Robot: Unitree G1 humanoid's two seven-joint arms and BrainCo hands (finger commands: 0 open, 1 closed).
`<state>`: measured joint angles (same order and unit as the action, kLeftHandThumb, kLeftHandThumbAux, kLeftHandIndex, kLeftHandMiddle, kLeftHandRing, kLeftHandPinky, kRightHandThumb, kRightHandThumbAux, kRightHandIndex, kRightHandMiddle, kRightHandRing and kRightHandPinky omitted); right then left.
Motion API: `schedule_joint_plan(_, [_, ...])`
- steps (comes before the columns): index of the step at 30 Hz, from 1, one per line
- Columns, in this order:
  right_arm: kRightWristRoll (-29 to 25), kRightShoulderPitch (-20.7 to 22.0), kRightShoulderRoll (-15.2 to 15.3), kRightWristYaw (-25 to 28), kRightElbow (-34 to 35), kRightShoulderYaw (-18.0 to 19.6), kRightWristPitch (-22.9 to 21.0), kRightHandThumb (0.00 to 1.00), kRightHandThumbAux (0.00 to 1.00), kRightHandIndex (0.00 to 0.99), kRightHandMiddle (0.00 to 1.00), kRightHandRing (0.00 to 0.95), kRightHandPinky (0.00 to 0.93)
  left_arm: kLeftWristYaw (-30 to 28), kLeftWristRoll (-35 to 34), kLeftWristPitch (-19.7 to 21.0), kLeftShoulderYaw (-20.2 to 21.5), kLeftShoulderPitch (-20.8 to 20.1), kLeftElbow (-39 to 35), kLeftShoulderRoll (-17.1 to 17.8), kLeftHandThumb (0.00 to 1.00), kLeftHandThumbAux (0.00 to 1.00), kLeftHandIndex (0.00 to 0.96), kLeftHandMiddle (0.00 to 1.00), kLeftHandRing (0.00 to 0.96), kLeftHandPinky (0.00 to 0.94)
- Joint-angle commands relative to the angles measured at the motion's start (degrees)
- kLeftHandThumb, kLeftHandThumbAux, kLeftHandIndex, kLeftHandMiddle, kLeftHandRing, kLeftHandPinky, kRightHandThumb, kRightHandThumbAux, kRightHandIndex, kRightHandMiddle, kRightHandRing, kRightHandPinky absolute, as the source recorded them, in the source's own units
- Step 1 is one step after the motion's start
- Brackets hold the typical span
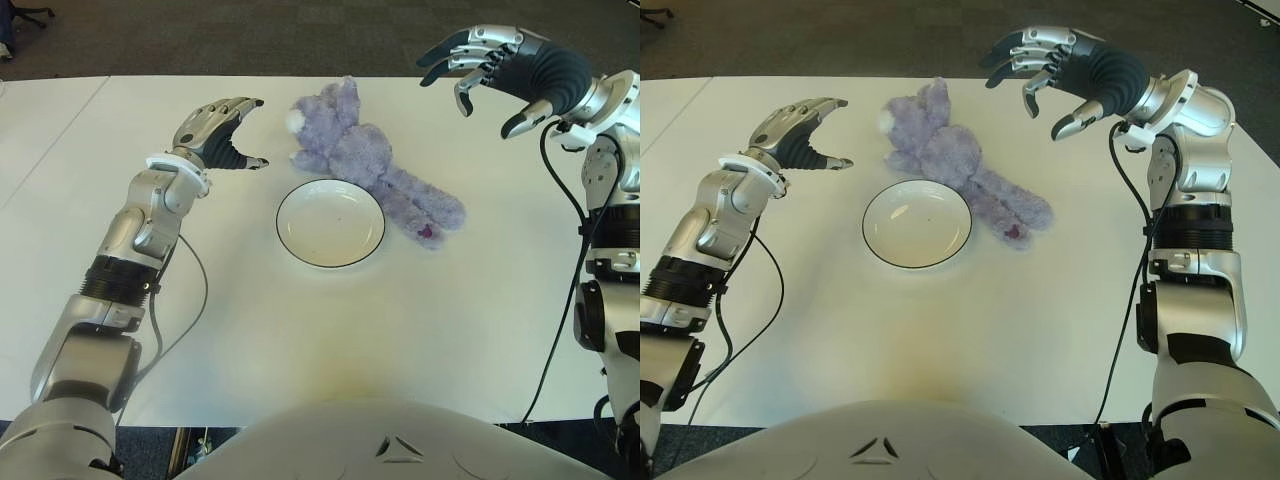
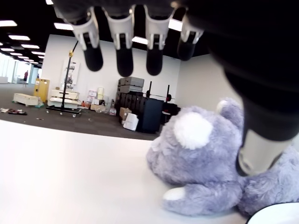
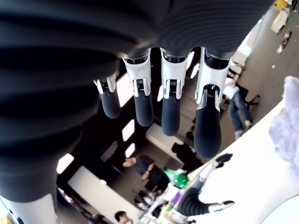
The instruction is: Put the doll into the plate.
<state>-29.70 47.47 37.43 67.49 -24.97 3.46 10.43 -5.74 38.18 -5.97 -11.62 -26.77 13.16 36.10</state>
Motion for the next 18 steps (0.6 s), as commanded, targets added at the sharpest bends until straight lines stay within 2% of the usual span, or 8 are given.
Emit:
schedule_joint_plan(1, [1.09,1.34,-0.4,0.62,-3.07,1.62,-0.87,0.001,0.765,0.147,0.256,0.557,0.588,0.69,0.03,0.22,-0.16,-0.68,1.04,-0.9,0.116,0.656,0.065,0.122,0.117,0.103])
schedule_joint_plan(2, [1.83,2.32,-0.71,-0.11,-4.39,1.57,-1.04,0.0,0.766,0.147,0.259,0.526,0.588,0.46,-0.05,0.46,-0.18,-1.55,1.28,-1.11,0.119,0.655,0.063,0.117,0.11,0.094])
schedule_joint_plan(3, [2.4,3.06,-0.95,-0.65,-5.37,1.52,-1.15,0.003,0.767,0.154,0.258,0.462,0.529,0.29,-0.11,0.63,-0.19,-2.19,1.45,-1.25,0.125,0.652,0.053,0.097,0.089,0.07])
schedule_joint_plan(6, [4.96,4.55,-2.26,-2.48,-8.76,1.01,0.05,0.019,0.754,0.161,0.243,0.425,0.493,0.25,-0.19,0.53,-0.84,-6.27,4.94,-2.36,0.119,0.645,0.045,0.083,0.075,0.05])
schedule_joint_plan(7, [5.84,4.93,-2.7,-2.95,-9.97,0.8,0.56,0.053,0.709,0.161,0.196,0.328,0.393,0.59,-0.21,0.12,-1.17,-7.75,6.84,-2.82,0.105,0.64,0.042,0.078,0.072,0.056])
schedule_joint_plan(11, [11.55,8.4,-5.66,-5.83,-21.31,-0.81,5.83,0.112,0.592,0.145,0.142,0.192,0.22,3.63,-1.14,-4.43,-2.41,-16.02,19.77,-5.87,0.076,0.63,0.037,0.071,0.069,0.068])
schedule_joint_plan(13, [16.45,10.67,-7.15,-10.26,-27.86,-2.66,9.84,0.159,0.528,0.118,0.095,0.111,0.118,5.14,-3.04,-7.36,-1.96,-21.12,28.43,-8.46,0.07,0.621,0.033,0.061,0.063,0.068])
schedule_joint_plan(18, [22.51,12.61,-8.73,-17.27,-34.29,-4.71,14.22,0.196,0.499,0.1,0.052,0.049,0.05,7.25,-5.91,-12.32,-0.57,-27.96,40.74,-11.58,0.077,0.61,0.03,0.051,0.055,0.067])
